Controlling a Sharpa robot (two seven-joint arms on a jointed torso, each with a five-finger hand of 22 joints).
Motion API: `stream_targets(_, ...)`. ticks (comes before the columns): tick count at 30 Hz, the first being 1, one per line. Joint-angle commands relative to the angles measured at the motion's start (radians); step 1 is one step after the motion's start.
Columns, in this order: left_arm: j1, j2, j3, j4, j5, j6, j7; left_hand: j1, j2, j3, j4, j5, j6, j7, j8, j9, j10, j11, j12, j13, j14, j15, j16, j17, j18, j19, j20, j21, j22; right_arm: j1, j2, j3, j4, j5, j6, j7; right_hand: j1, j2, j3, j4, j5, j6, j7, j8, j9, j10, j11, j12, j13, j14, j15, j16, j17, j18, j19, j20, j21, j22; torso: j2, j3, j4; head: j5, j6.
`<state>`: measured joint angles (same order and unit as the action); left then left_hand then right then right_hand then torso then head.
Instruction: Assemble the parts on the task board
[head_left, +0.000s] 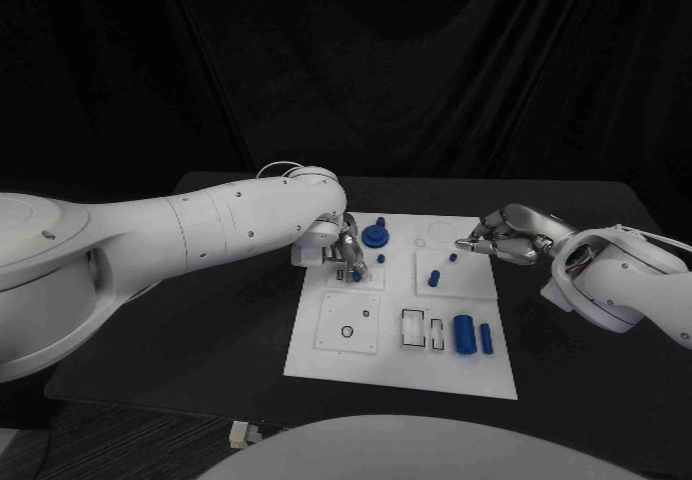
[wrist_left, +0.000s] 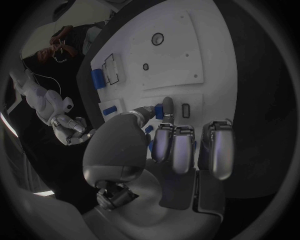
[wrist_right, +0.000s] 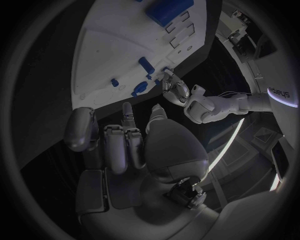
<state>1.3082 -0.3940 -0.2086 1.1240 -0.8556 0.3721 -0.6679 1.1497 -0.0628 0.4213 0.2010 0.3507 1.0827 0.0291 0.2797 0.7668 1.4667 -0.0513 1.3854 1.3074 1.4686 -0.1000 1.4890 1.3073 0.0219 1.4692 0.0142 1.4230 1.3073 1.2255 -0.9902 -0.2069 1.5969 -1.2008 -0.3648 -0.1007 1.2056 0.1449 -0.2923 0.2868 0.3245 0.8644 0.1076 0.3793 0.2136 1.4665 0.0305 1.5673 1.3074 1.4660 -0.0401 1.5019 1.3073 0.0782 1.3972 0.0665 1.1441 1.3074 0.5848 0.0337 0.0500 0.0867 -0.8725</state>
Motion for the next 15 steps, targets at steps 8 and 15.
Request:
stream_targets(8, -0.01, 0.002, -0.004, -0.006, 0.003, 0.017, -0.006, -0.021, 0.005, -0.028, 0.002, -0.046, -0.002, -0.005, -0.01, -0.004, 0.02, 0.003, -0.003, 0.095, 0.073, 0.005, -0.004, 0.189, 0.012, 0.032, 0.004, -0.004, 0.219, -0.004, 0.0, 0.001, -0.001, -0.002, 0.008, -0.003, 0.006, 0.0, -0.006, 0.002, 0.006, -0.002, -0.008, 0.006, 0.001, 0.094, -0.009, -0.005, 0.25, 0.067, -0.005, -0.006, 0.107, 0.016, -0.007, -0.002, -0.003, 0.117, 0.0, 0.0004, 0.0002, 0.0, 0.0)
stream_targets(15, -0.011, 0.0, -0.004, -0.005, 0.003, 0.002, -0.002, 0.007, 0.011, -0.023, -0.027, 0.008, -0.005, -0.007, -0.014, -0.005, 0.019, 0.001, -0.005, 0.093, 0.073, 0.003, -0.005, 0.188, 0.012, 0.032, 0.003, -0.004, 0.219, -0.004, 0.0, 0.001, -0.001, -0.002, 0.008, -0.003, 0.006, 0.0, -0.006, 0.002, 0.006, -0.002, -0.008, 0.006, 0.001, 0.094, -0.009, -0.005, 0.25, 0.067, -0.005, -0.006, 0.107, 0.016, -0.007, -0.002, -0.003, 0.117, 0.0, 0.0003, 0.0002, 0.0, 0.0)
